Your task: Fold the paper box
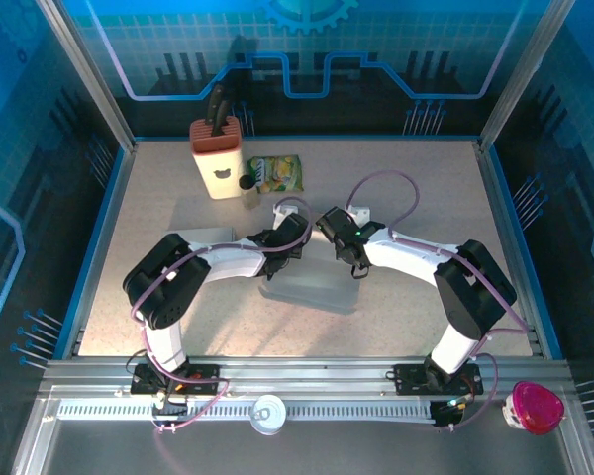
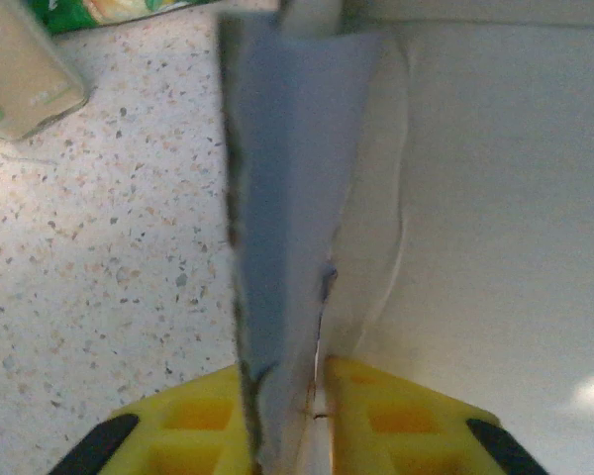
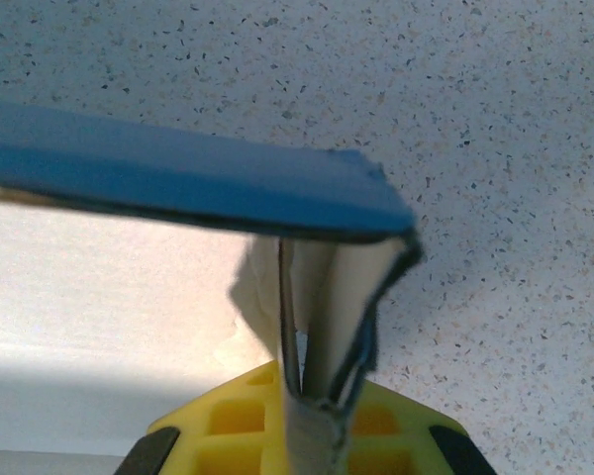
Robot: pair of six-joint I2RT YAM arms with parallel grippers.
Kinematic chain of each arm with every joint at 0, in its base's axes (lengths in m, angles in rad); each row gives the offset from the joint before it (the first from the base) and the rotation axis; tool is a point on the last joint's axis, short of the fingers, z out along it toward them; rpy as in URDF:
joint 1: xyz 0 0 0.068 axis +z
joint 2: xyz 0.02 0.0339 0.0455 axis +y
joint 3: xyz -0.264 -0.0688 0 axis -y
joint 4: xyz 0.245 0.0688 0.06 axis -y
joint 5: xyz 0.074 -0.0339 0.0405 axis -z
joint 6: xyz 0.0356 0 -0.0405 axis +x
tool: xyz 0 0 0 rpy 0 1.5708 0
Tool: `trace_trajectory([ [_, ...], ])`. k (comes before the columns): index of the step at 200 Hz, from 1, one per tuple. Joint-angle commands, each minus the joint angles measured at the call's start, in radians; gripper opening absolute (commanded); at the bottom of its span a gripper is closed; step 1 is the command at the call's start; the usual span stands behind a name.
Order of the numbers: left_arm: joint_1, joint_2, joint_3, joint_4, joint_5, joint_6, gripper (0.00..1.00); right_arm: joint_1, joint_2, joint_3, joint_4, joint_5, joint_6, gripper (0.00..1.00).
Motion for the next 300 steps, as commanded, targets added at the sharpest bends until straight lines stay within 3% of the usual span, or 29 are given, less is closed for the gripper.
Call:
trace_trajectory([
  [1, 0.010, -0.064, 0.005, 0.032, 0.073, 0.032, 0.35, 0.004, 0.026, 0.021, -0.033, -0.037, -0.008, 0.00],
  [19, 0.022, -0.096, 0.003, 0.027, 0.125, 0.050, 0.47, 0.002, 0.030, 0.026, -0.039, -0.040, -0.006, 0.00],
  [45, 0.046, -0.108, 0.031, -0.018, 0.193, 0.079, 0.53, -0.002, 0.032, 0.027, -0.045, -0.042, -0.003, 0.00],
  [83, 0.072, -0.100, 0.056, -0.104, 0.187, 0.088, 0.53, -0.013, 0.033, 0.032, -0.056, -0.050, -0.002, 0.00],
  [126, 0.072, -0.162, -0.004, -0.084, 0.175, 0.087, 0.54, -0.023, 0.039, 0.038, -0.066, -0.057, 0.001, 0.00],
  [200, 0.054, -0.415, -0.090, -0.148, 0.234, -0.050, 0.54, -0.074, 0.110, 0.110, -0.292, -0.013, 0.174, 0.00],
  [253, 0.022, -0.612, -0.075, -0.354, 0.267, -0.098, 0.53, -0.202, 0.168, 0.145, -0.389, -0.133, 0.284, 0.00],
  [300, -0.051, -0.713, -0.077, -0.499, 0.306, -0.116, 0.50, -0.344, 0.177, 0.097, -0.439, -0.340, 0.446, 0.00],
])
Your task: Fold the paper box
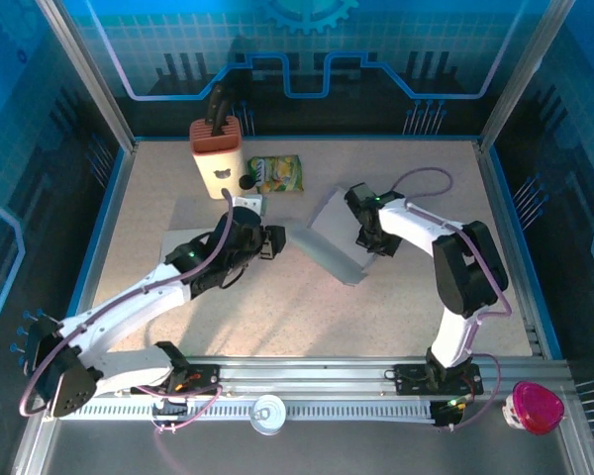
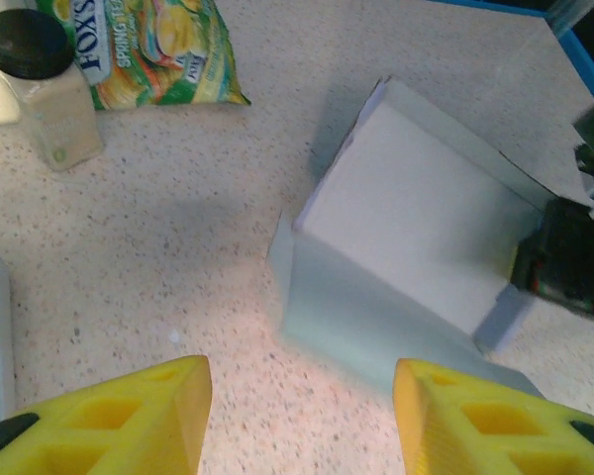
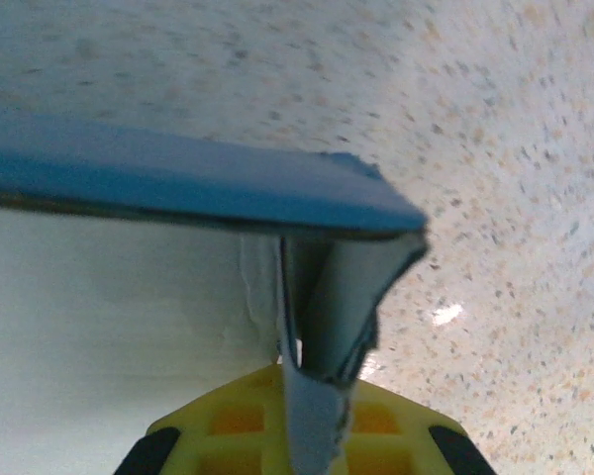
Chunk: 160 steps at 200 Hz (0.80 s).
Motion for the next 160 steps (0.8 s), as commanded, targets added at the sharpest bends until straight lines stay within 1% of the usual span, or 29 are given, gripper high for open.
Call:
trace_trajectory([
  [1, -0.040, -0.028, -0.004, -0.125, 0.048, -0.031, 0.50, -0.073, 0.042, -0.086, -0.106, -0.101, 0.121, 0.00],
  [16, -0.070, -0.040, -0.037, -0.122, 0.076, -0.055, 0.49, -0.097, 0.020, -0.124, -0.101, -0.148, 0.178, 0.00],
  [31, -0.090, -0.045, -0.095, -0.077, 0.109, -0.092, 0.48, -0.122, 0.002, -0.155, -0.084, -0.217, 0.216, 0.00],
  [47, -0.114, -0.034, -0.152, -0.005, 0.136, -0.129, 0.47, -0.155, -0.010, -0.218, -0.022, -0.348, 0.264, 0.00],
  [83, -0.170, 0.034, -0.194, 0.106, 0.144, -0.168, 0.46, -0.179, -0.001, -0.322, 0.052, -0.534, 0.378, 0.00],
  [96, -0.194, 0.057, -0.193, 0.127, 0.140, -0.172, 0.46, -0.181, -0.009, -0.351, 0.071, -0.571, 0.412, 0.00],
  [112, -0.226, 0.082, -0.184, 0.144, 0.129, -0.175, 0.46, -0.179, -0.036, -0.351, 0.062, -0.575, 0.439, 0.00],
  [115, -0.232, 0.086, -0.183, 0.148, 0.127, -0.177, 0.46, -0.178, -0.043, -0.374, 0.063, -0.576, 0.443, 0.00],
  [137, -0.262, 0.113, -0.180, 0.171, 0.118, -0.178, 0.46, -0.179, -0.109, -0.422, 0.103, -0.602, 0.466, 0.09],
  [138, -0.263, 0.113, -0.180, 0.171, 0.118, -0.178, 0.46, -0.179, -0.118, -0.425, 0.107, -0.603, 0.468, 0.12],
  [139, -0.263, 0.114, -0.181, 0.172, 0.117, -0.179, 0.46, -0.179, -0.118, -0.425, 0.107, -0.603, 0.468, 0.12],
  [141, -0.264, 0.116, -0.182, 0.174, 0.117, -0.180, 0.46, -0.179, -0.133, -0.430, 0.112, -0.602, 0.471, 0.18],
  [147, -0.266, 0.117, -0.187, 0.181, 0.117, -0.182, 0.46, -0.179, -0.164, -0.441, 0.118, -0.600, 0.477, 0.29],
  [160, -0.266, 0.116, -0.201, 0.198, 0.112, -0.185, 0.46, -0.177, -0.248, -0.456, 0.130, -0.588, 0.479, 0.49],
])
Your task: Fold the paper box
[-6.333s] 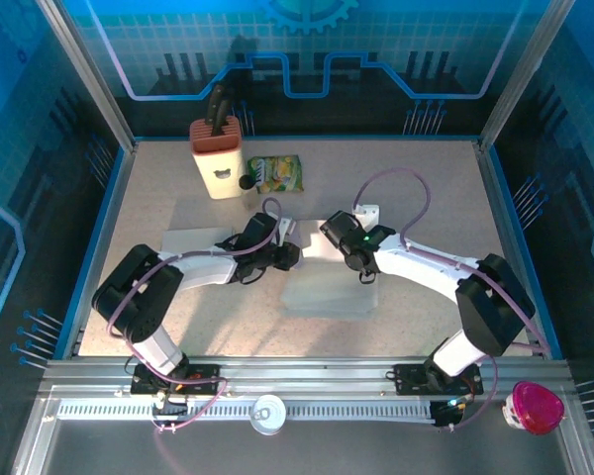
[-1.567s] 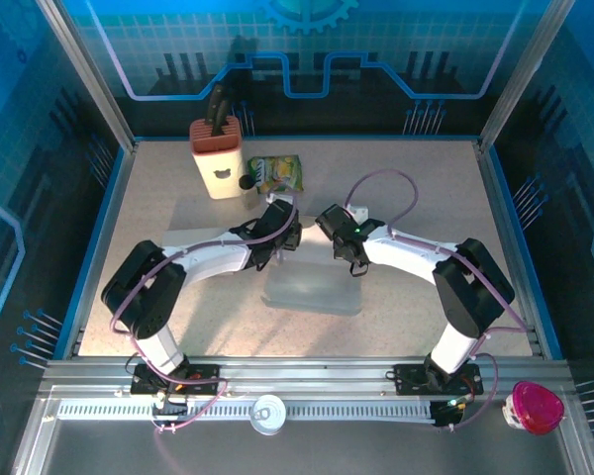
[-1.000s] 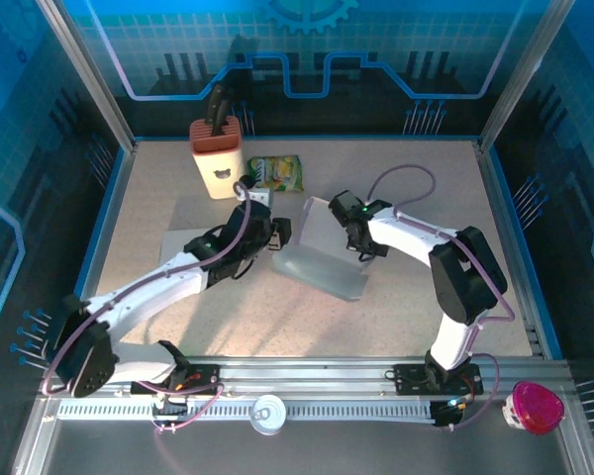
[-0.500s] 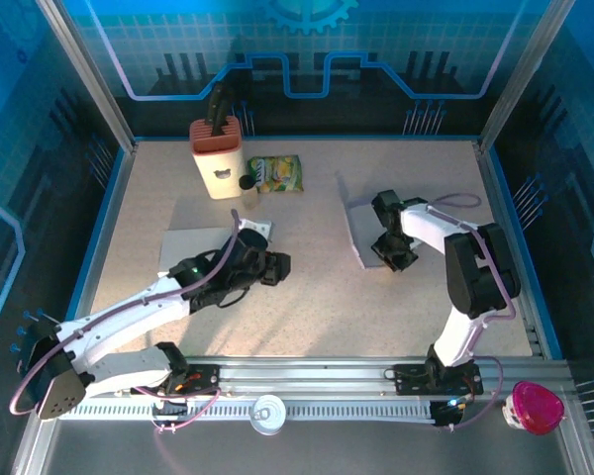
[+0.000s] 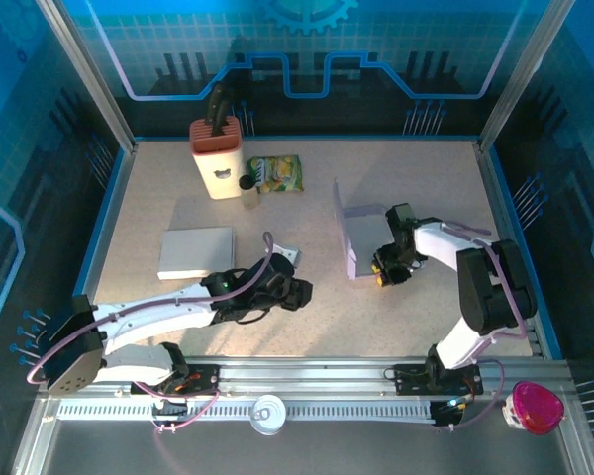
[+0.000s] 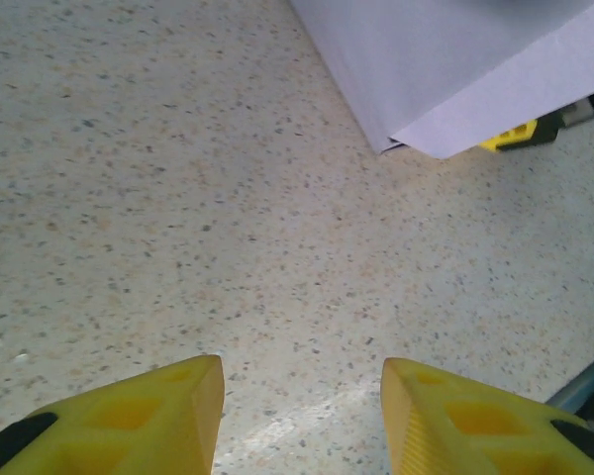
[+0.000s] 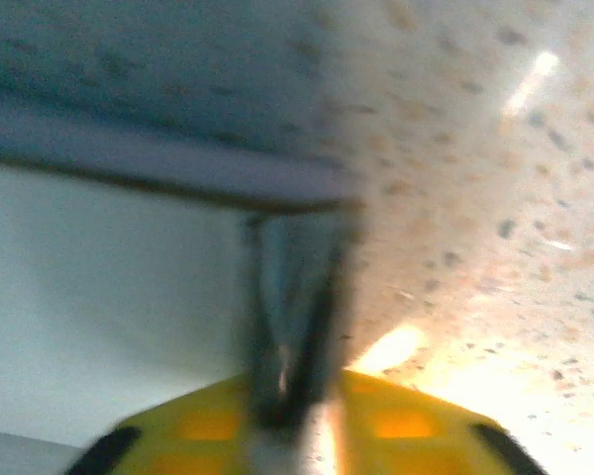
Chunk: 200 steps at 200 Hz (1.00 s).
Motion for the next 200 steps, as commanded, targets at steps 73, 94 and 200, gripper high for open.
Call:
trace_trajectory([
  [73, -0.003, -0.069, -0.017, 0.044, -0.033, 0.005, 0.48, 0.024, -0.492, 0.078, -0.166, 0.202, -0.282, 0.84],
  [94, -0.003, -0.163, -0.033, 0.032, -0.024, 0.021, 0.49, 0.065, -0.507, 0.148, -0.111, 0.190, -0.591, 0.79],
  [200, -0.002, -0.499, -0.062, -0.211, 0.014, 0.016, 0.51, 0.327, -0.225, 0.473, -0.199, 0.187, -1.072, 0.78],
])
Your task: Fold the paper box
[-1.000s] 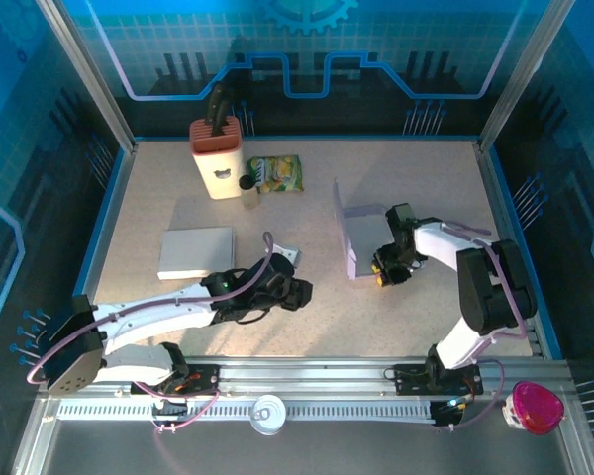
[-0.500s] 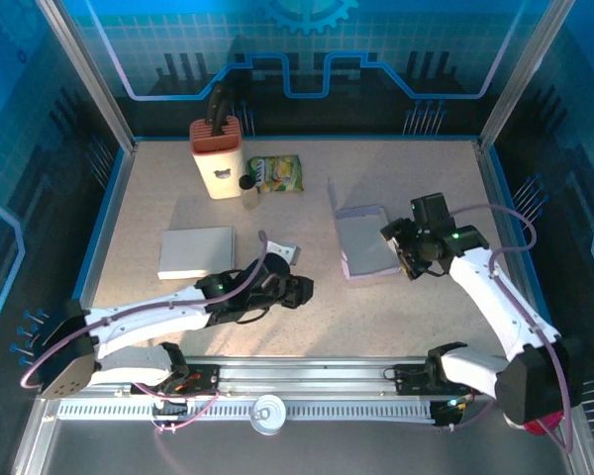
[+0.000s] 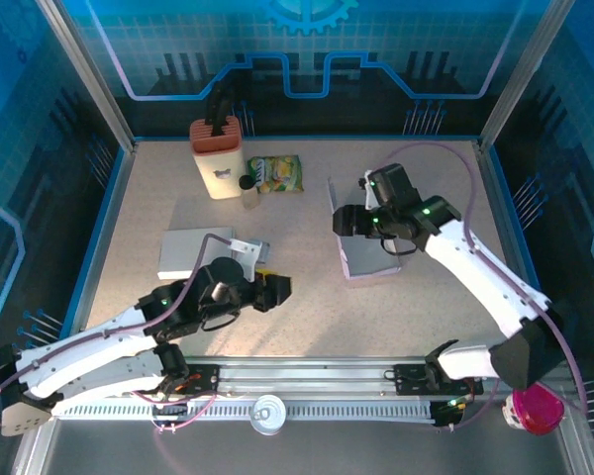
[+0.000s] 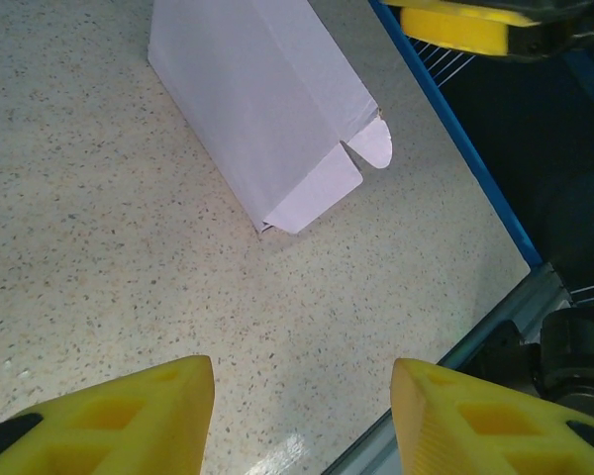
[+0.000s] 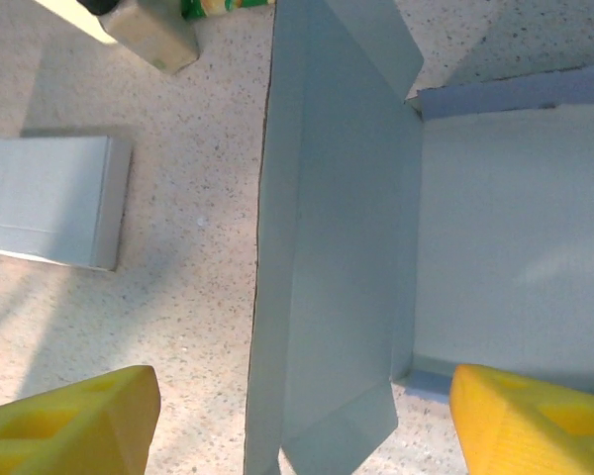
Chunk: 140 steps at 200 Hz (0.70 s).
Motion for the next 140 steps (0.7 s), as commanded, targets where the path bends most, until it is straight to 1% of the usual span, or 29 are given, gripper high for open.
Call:
trace_trajectory([
  [1, 0.001, -0.054, -0.026, -0.100, 0.006, 0.007, 0.51, 0.031, 0.064, 0.057, -0.052, 0.030, -0.082, 0.78],
  [33, 0.001, -0.100, -0.033, -0.149, -0.004, 0.002, 0.51, 0.042, 0.151, 0.101, -0.032, 0.024, -0.065, 0.73],
  [46, 0.001, -0.106, -0.034, -0.157, -0.006, 0.003, 0.51, 0.044, 0.182, 0.116, -0.018, 0.017, -0.055, 0.68],
  [59, 0.001, -0.105, -0.034, -0.159, -0.006, 0.004, 0.51, 0.045, 0.210, 0.132, -0.012, 0.024, -0.037, 0.59],
  [90, 0.001, -0.108, -0.031, -0.159, -0.009, 0.013, 0.51, 0.045, 0.230, 0.128, 0.031, 0.042, 0.042, 0.31],
  [101, 0.001, -0.111, -0.026, -0.161, -0.011, 0.019, 0.51, 0.046, 0.229, 0.115, 0.054, 0.045, 0.088, 0.22],
  [122, 0.003, -0.118, -0.017, -0.166, -0.015, 0.025, 0.52, 0.048, 0.205, 0.070, 0.100, 0.087, 0.218, 0.00],
  [140, 0.003, -0.118, -0.018, -0.166, -0.011, 0.024, 0.52, 0.059, 0.145, 0.013, 0.137, 0.159, 0.373, 0.00],
])
